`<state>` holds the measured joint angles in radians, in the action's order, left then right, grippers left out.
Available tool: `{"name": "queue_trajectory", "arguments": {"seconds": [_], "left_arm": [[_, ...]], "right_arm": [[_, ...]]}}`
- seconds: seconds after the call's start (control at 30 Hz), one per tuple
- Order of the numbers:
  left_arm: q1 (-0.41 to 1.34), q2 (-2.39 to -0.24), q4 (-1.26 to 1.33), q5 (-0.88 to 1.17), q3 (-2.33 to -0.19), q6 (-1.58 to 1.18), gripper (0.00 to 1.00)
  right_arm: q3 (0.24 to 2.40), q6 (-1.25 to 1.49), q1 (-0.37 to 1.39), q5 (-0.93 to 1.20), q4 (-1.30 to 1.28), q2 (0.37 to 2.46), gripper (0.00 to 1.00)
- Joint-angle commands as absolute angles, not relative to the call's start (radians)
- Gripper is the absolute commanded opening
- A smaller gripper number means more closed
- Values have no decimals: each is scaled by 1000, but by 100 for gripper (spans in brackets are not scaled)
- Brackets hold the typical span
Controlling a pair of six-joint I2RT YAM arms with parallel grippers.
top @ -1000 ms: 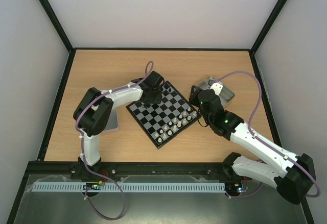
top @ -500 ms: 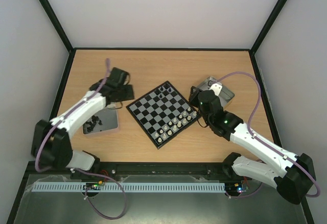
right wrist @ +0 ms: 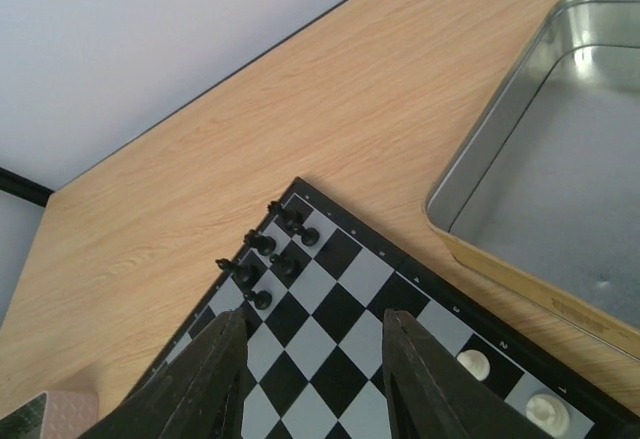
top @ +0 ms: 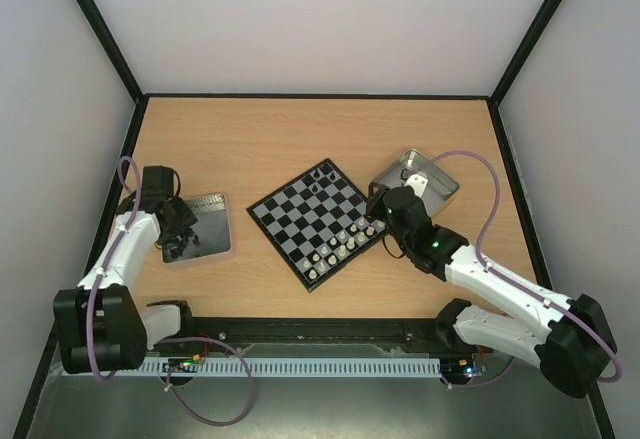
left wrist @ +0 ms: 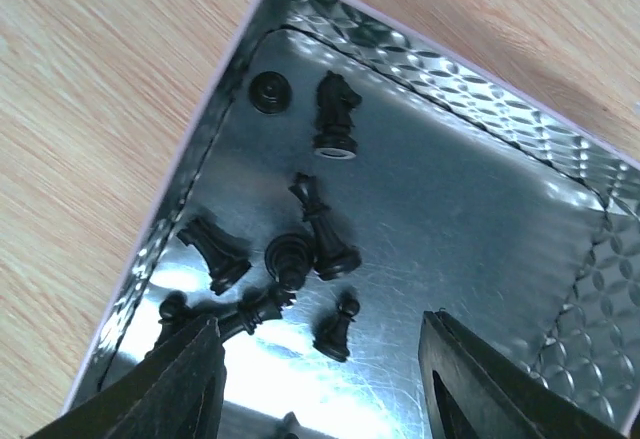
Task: Set up the chess pieces on the board
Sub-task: Pick up the chess piece from the storage box.
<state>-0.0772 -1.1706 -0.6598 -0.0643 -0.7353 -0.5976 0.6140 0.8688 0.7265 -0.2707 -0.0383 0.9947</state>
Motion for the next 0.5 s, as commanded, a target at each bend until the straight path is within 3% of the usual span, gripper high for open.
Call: {"name": "queue_trajectory", "arguments": {"seconds": [0.0, 0.2, 0.47], "left_arm": [[-101, -1199, -697, -109, -741, -637, 55], [-104, -1255, -694, -124, -738, -661, 51], [-118, -1336, -622, -88, -727, -643, 28]], "right_arm": [[580, 881, 723, -282, 18, 998, 36], [577, 863, 723, -302, 20, 1015, 36], [572, 853, 722, -314, 23, 1021, 36]]}}
